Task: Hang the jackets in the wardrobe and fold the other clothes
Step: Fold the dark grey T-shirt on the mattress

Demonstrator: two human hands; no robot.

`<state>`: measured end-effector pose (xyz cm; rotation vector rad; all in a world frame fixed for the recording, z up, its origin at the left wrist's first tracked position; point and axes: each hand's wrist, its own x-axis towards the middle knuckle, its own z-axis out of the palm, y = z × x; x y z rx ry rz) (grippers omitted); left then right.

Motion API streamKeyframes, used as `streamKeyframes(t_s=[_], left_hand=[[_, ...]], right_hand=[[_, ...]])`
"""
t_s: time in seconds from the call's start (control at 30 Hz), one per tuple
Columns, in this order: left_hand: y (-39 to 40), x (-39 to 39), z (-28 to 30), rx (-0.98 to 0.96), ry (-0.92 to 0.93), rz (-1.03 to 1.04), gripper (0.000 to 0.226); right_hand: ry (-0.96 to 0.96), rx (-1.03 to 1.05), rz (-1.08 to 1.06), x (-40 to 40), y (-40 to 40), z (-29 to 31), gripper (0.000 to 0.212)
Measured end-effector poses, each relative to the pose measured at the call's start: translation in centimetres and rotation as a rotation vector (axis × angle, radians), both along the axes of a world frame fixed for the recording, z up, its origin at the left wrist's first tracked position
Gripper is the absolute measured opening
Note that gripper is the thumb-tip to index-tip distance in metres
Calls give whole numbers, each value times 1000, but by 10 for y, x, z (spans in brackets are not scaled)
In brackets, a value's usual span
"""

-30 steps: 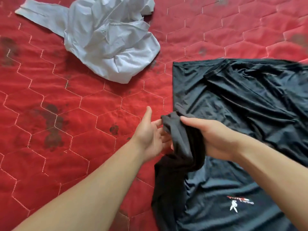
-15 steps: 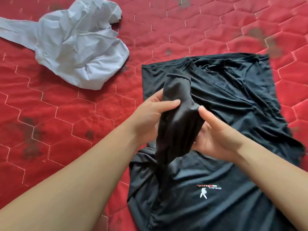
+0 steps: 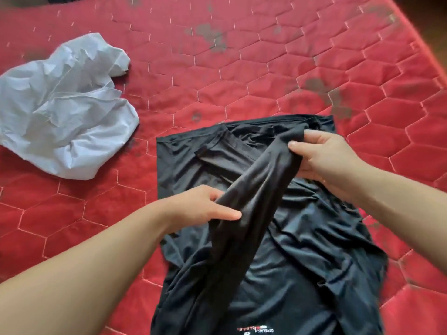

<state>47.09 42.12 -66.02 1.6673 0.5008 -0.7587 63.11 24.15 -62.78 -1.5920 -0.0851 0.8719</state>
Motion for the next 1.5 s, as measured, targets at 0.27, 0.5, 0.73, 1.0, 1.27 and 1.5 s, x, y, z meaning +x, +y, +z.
streamKeyframes(t_s=[0.27,0.5,0.73,1.0,1.27,1.5], left_hand=[[19,14,-43,-447,1,617,38],[24,-38,-91,-122,290,325,16],[35,-75,-89,20,326,-83,47],[26,-126,-82,358,294,-303,50],[-3,-179,-80,101,48,292,23],[10,-195,-94,243,77,148,30]], right_hand=[[145,49,-79,58,7,-44,27],[277,-269,-170,38,-3,-110,15],[77,-339,-279,24,-1,-110,17],[-475,-639,-209,-87,2,-95,52],[371,-631,149,-300,-26,-92,33],[134,-674,-157,-346,-21,-115,33]])
